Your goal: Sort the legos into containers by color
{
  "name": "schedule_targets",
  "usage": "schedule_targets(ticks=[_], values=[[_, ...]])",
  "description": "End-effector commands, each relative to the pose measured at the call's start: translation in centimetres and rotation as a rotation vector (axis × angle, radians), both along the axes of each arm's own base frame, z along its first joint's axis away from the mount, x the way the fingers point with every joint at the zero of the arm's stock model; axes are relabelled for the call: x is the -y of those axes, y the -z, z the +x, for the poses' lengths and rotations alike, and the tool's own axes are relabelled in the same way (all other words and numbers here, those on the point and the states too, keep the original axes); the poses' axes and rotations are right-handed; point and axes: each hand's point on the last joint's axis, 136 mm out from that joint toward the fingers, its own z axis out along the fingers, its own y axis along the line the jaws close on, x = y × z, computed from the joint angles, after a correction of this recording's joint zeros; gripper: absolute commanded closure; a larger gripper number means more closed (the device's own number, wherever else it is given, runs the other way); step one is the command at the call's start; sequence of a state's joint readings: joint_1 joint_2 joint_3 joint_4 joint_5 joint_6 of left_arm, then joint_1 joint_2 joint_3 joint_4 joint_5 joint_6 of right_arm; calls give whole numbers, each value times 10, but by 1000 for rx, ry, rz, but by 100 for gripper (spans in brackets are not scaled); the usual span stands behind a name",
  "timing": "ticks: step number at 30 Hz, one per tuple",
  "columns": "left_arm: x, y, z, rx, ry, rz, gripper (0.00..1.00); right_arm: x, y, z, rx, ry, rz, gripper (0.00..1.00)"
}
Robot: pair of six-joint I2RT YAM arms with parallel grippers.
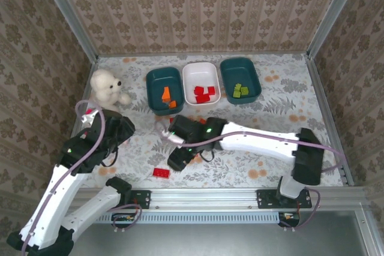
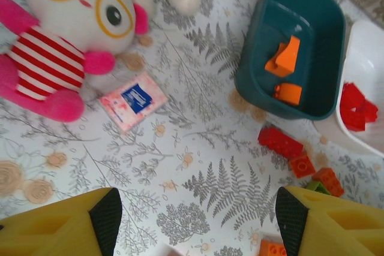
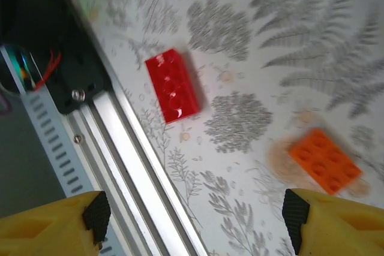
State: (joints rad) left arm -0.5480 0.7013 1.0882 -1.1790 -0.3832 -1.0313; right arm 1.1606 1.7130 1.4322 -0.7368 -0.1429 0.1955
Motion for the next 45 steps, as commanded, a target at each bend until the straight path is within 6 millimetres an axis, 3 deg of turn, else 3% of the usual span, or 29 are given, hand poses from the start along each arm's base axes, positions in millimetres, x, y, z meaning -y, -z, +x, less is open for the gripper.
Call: schedule_targets(ticks=[1, 3, 11, 19, 24, 27, 30, 32, 37, 39, 42, 45], values=[[-28, -19, -11, 54, -94, 51, 29, -29, 17, -15, 17, -151, -46, 20], [-32, -26, -13, 76, -101, 53, 29, -42, 34, -15, 25, -169, -84, 19], [-40, -33, -23, 93, -118, 44, 29, -62, 81, -13, 27, -214, -202, 16], [-46, -40, -28, 111, -125, 51, 29, -61, 117, -5, 26, -181, -309, 22], [-43, -38, -27, 104, -117, 42, 29, -61, 125, 1, 47, -164, -336, 38], [-40, -36, -25, 98, -108, 38, 29, -60, 124, 6, 68, -138, -344, 53], [-30, -33, -19, 95, -64, 32, 29, -60, 108, 17, 94, -88, -305, 63], [-15, -27, -11, 82, 2, 18, 28, -58, 82, 37, 108, -12, -245, 67], [28, -8, 9, 19, 152, -43, 29, -23, 3, 113, 133, 250, -85, 67], [43, -2, 17, 12, 192, -70, 29, 1, -21, 148, 132, 360, -39, 67], [60, 7, 30, 4, 232, -100, 29, 32, -40, 196, 140, 490, -8, 67], [79, 16, 42, -21, 282, -124, 30, 59, -45, 243, 138, 617, 10, 67]])
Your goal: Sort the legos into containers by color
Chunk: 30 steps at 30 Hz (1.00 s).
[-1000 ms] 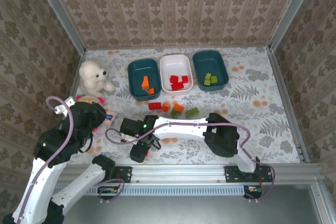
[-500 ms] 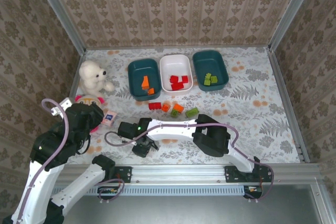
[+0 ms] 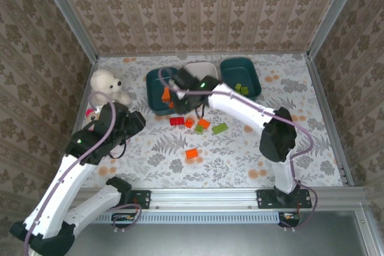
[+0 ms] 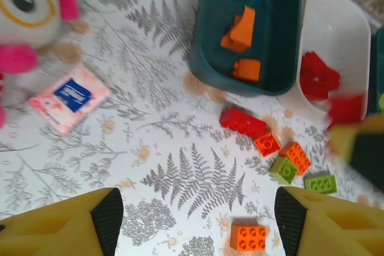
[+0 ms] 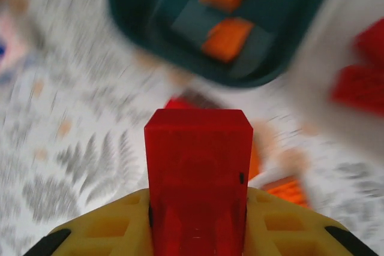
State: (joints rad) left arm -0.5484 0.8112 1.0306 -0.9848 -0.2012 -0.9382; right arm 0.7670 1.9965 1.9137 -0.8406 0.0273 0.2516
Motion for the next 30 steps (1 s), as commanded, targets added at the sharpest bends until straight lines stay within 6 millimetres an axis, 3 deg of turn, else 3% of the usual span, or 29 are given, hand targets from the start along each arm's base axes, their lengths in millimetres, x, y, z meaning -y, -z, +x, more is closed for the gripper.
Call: schedule_targets(ticks=[1, 5, 8, 14, 18, 21, 24, 30], values=[[32, 3, 16, 6, 105, -62, 30, 21, -7, 33, -9, 129, 21, 68], [50, 10, 32, -10, 141, -80, 30, 54, 4, 97, -6, 304, 68, 67], [62, 13, 42, -16, 172, -84, 30, 62, 14, 137, 5, 367, 143, 67], [73, 21, 51, -46, 205, -71, 30, 67, 45, 186, 4, 410, 197, 65], [75, 23, 52, -54, 209, -70, 30, 67, 75, 203, -51, 433, 248, 64], [75, 26, 53, -65, 211, -67, 30, 56, 90, 207, -95, 409, 296, 63], [76, 28, 56, -72, 211, -67, 30, 39, 100, 204, -152, 370, 352, 62], [79, 26, 64, -73, 220, -64, 30, 30, 114, 193, -229, 359, 373, 61]])
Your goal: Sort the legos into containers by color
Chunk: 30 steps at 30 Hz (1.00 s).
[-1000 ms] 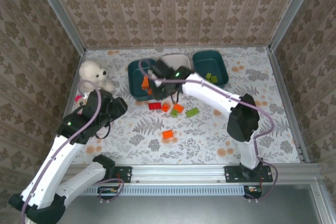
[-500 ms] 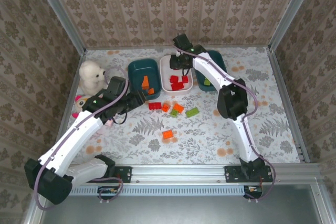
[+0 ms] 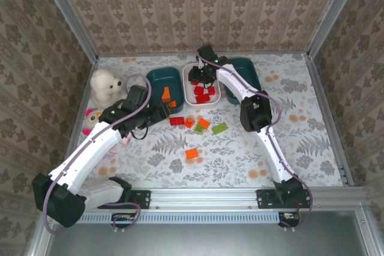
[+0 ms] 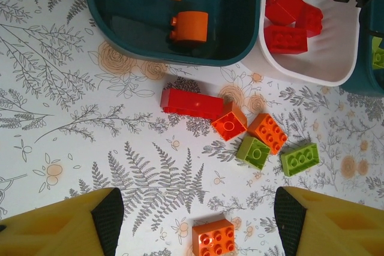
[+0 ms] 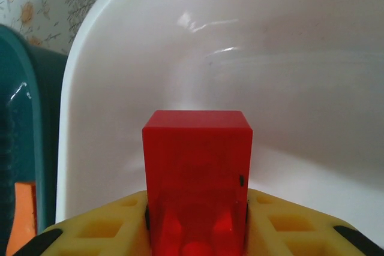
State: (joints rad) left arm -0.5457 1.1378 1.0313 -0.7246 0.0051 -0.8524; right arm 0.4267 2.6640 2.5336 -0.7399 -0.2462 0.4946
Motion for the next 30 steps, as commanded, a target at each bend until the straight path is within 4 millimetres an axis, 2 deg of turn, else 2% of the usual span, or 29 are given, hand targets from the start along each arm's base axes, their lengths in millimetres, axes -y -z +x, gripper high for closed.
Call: schedule_targets(ticks=[1, 6, 10, 13, 16, 18, 22, 26, 30], values=[[6, -16, 11, 42, 27, -19, 30, -16, -5, -7, -35, -30, 68, 61], [12, -14, 17, 37, 35, -25, 30, -16, -12, -14, -47, -51, 70, 55], [14, -16, 20, 41, 39, -30, 30, -13, -29, -17, -31, -52, 62, 37], [15, -18, 22, 49, 40, -31, 30, -6, -52, -16, 7, -49, 49, 31], [15, -23, 24, 63, 41, -29, 30, 1, -91, -17, 80, -48, 40, 30], [14, -27, 26, 73, 38, -25, 30, 6, -124, -18, 145, -43, 35, 31], [13, -30, 28, 80, 31, -28, 30, 20, -181, -33, 265, -23, 8, 32], [13, -33, 30, 92, 26, -34, 30, 31, -227, -67, 387, -11, 11, 34], [10, -33, 30, 89, 24, -32, 30, 43, -255, -115, 470, 2, 4, 33]])
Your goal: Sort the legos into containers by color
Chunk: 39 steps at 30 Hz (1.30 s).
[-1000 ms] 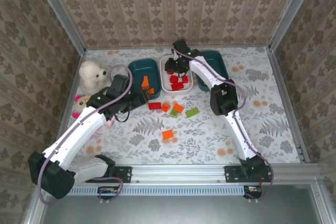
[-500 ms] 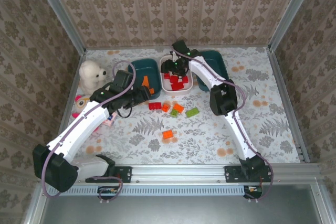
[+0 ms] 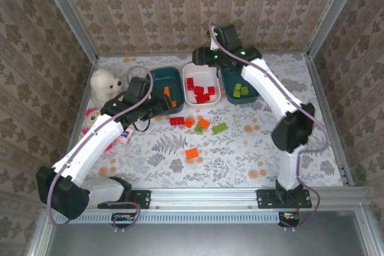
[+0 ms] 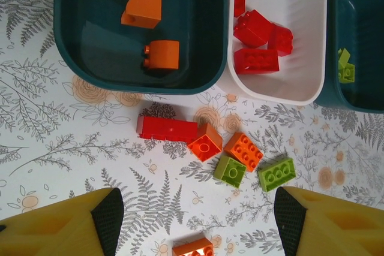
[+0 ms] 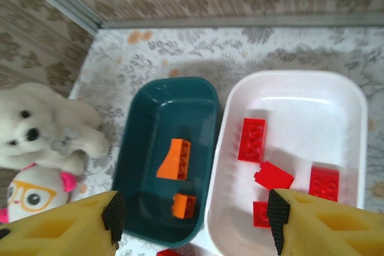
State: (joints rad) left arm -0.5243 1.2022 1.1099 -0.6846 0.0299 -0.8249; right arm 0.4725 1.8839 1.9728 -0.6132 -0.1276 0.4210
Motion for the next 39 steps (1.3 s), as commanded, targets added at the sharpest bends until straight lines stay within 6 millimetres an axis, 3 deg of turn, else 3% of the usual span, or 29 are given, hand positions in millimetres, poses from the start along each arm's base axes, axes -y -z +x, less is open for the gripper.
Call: schedule_targets(ticks=[1, 4, 10, 14, 18, 22, 29, 39], values=[[-1, -14, 6, 42, 7, -3, 30, 6, -19, -29, 107, 20, -23, 32], [-4, -10, 4, 27, -11, -2, 31, 13, -18, -69, 103, 5, -9, 31], [12, 8, -7, -20, 45, -27, 33, 31, 26, -154, -37, -48, -22, 30], [28, 46, -37, -141, 185, 89, 29, 42, 57, -205, -139, -89, -20, 29], [43, 92, -75, -310, 258, 180, 23, 50, 74, -242, -216, -138, 22, 22], [66, 119, -100, -411, 282, 252, 17, 58, 79, -266, -243, -171, 45, 14], [105, 146, -118, -550, 262, 274, 8, 71, 81, -286, -266, -179, 45, 11], [102, 173, -126, -598, 98, 347, 15, 75, 76, -297, -261, -204, 53, 11]])
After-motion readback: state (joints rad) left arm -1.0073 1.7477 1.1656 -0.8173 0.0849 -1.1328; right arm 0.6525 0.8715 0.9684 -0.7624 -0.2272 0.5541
